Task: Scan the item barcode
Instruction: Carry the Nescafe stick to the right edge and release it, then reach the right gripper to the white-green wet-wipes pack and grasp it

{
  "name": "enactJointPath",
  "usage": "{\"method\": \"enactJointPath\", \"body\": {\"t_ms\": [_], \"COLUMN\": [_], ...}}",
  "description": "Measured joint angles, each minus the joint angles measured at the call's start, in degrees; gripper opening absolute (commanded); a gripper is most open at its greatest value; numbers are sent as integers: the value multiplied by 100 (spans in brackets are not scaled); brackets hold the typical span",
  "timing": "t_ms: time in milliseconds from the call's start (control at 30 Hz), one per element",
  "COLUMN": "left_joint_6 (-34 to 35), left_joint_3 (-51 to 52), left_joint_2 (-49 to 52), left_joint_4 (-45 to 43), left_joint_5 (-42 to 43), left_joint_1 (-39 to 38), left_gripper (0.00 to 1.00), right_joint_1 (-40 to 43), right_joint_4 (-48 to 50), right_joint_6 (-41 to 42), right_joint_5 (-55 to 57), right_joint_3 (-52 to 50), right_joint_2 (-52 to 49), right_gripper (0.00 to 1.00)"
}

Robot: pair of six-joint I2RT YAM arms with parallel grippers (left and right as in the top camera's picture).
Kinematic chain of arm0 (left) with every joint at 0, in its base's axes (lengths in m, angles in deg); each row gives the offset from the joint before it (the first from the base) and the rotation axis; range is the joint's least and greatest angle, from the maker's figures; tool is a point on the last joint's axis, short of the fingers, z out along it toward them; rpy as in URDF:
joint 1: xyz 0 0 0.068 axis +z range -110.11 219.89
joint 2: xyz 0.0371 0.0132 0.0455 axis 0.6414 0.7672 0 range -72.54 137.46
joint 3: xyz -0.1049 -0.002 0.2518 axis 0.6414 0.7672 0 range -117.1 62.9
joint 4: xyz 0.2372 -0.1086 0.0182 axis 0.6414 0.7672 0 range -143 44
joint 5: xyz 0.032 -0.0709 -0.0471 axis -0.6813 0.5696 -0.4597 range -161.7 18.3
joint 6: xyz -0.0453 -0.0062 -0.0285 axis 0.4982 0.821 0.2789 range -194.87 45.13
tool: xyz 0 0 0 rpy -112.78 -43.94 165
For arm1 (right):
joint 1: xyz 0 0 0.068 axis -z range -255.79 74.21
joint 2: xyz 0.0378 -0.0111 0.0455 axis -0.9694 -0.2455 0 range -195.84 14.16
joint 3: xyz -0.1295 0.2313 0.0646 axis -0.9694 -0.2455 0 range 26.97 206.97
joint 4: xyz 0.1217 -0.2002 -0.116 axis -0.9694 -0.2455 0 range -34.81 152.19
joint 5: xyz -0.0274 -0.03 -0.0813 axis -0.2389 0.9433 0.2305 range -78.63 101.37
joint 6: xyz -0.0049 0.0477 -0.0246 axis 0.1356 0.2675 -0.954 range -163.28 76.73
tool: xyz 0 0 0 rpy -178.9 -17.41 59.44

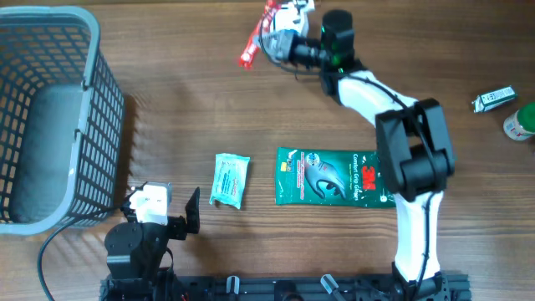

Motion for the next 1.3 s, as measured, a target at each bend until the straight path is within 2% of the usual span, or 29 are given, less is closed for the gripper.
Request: {"method": "enactJointPath", "body": {"t_ms": [67,133,400,633,700,833,933,1067,1233,1300], "left_joint_6": [0,0,0,0,0,-2,-2,-2,0,-2], "left_joint_3": [0,0,0,0,0,0,0,0,0,0], "left_joint_2": [0,0,0,0,0,0,2,4,4,4], "left_joint_4": [2,2,4,2,2,0,0,2,4,4], "left_joint_5": [0,0,0,0,0,0,-2,0,0,0], "left_joint_1": [0,0,0,0,0,0,0,0,0,0], "left_gripper": [100,100,100,100,100,100,100,100,100,100], "right_joint_1": [7,35,269,286,315,588,1113,2282,3515,3838], "right_joint_4": [-420,-466,-1191,-1803,-2251,-3901,-5302,-6089,-6347,-6518], "right_joint_6": [9,57,304,-151,-229,-688,-1349,-2024,-2809,-3150], "right_joint_5": [179,358,551,304,195,315,1204,2540,3368,3447], "right_joint_3": [686,962,1025,1025,1034,1049,1056,1088,1075,1075], "right_joint_2": [-264,-400,-918,-986,-929,-435,195,697,636,634], "right_gripper": [5,5,5,5,5,5,5,5,62,72]}}
